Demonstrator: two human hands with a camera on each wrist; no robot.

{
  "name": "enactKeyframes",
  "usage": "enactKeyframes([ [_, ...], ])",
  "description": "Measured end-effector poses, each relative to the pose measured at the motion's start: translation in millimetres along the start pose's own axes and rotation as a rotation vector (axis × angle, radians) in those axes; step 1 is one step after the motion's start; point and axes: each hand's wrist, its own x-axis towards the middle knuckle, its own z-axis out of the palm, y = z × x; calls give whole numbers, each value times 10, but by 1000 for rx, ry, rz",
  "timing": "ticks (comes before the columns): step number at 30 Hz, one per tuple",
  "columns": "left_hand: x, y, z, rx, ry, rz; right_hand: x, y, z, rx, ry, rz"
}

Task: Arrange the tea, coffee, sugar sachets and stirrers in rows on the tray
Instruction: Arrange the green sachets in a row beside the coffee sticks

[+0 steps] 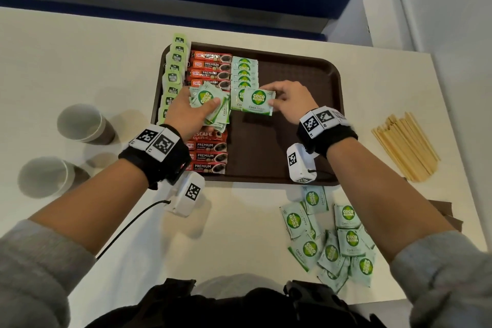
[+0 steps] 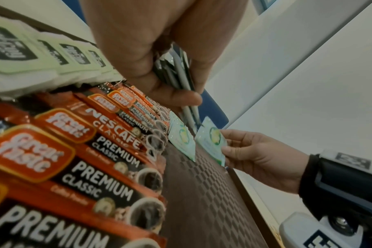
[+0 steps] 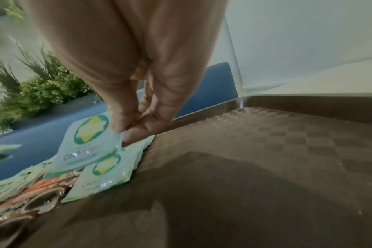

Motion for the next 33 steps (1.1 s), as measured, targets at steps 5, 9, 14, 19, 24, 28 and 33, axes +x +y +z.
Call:
enactKeyframes([
  [5, 26, 6, -26, 17, 8, -11, 55, -18, 131, 37, 48, 52],
  [9, 27, -21, -21, 28, 7, -21, 92, -41, 203, 69, 103, 98],
  [14, 43, -21, -18, 41, 2, -25, 130, -48, 222, 68, 120, 137],
  [19, 22, -11, -20, 50, 9, -39, 172, -38, 270, 77, 126, 162],
  [24, 16, -15, -26, 54, 8, -42, 191, -23, 318, 99, 144, 173],
  [28, -5, 6, -42, 71, 4, -58, 188, -20, 335, 116, 152, 170],
  [33, 7, 8, -13, 68, -1, -47, 189, -8, 362, 131, 154, 173],
])
